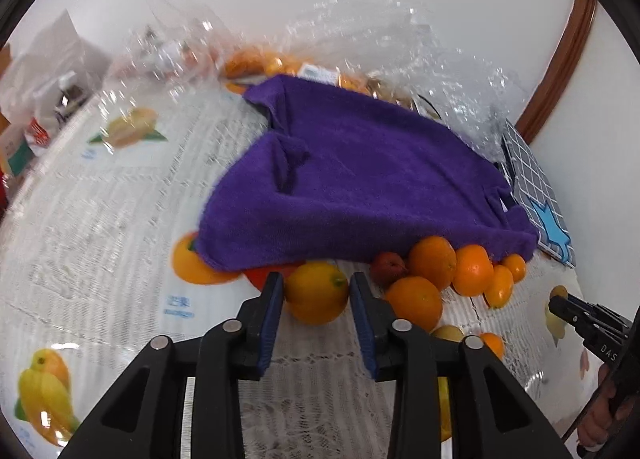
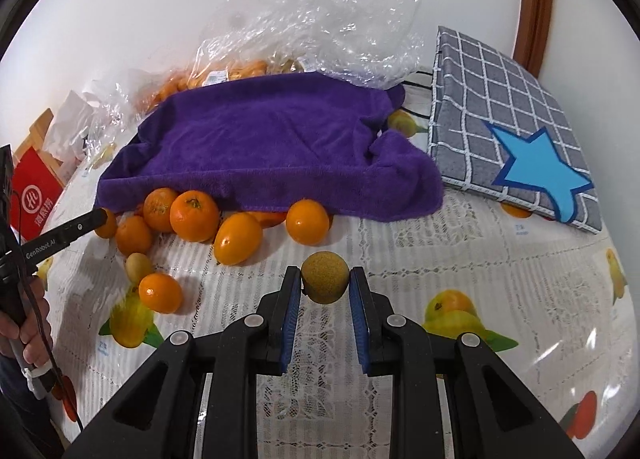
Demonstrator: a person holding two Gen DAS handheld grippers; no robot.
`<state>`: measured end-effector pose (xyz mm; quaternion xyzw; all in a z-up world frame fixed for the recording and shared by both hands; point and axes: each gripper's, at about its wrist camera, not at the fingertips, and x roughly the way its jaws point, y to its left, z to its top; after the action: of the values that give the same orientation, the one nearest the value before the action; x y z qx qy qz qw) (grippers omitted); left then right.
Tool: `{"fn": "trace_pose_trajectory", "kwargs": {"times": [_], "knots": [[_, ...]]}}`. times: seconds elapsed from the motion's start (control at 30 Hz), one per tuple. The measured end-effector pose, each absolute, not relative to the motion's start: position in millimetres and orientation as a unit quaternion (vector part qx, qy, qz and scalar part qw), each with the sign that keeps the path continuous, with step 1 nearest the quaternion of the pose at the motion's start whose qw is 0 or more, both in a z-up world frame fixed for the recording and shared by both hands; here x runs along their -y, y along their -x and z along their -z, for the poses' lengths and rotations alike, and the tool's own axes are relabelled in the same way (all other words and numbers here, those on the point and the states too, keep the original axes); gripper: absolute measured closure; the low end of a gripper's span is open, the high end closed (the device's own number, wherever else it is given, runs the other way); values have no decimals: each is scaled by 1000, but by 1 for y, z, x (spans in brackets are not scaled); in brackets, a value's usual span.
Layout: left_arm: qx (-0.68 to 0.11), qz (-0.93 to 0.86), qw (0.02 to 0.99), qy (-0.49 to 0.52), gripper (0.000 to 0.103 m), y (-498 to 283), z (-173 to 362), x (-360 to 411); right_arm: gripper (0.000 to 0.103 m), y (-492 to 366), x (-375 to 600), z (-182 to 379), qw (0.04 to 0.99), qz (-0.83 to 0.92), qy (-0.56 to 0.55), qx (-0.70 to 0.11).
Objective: Organize fruits
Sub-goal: 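Close the right gripper on the yellow fruit while the left gripper grasps an orange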
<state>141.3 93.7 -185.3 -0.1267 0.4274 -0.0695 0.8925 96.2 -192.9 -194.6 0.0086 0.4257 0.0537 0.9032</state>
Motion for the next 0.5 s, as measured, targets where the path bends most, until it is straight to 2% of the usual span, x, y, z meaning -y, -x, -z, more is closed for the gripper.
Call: {"fn": "trace_pose_trajectory", "kwargs": {"times": [0.33, 0.5], "knots": [[-419, 75, 900, 98, 69, -139, 190, -78, 78, -93, 189, 186, 906, -41, -1, -422], [-416, 71, 902, 88, 69, -135, 175, -78, 78, -94, 187, 180, 908, -41, -4, -416]]}}
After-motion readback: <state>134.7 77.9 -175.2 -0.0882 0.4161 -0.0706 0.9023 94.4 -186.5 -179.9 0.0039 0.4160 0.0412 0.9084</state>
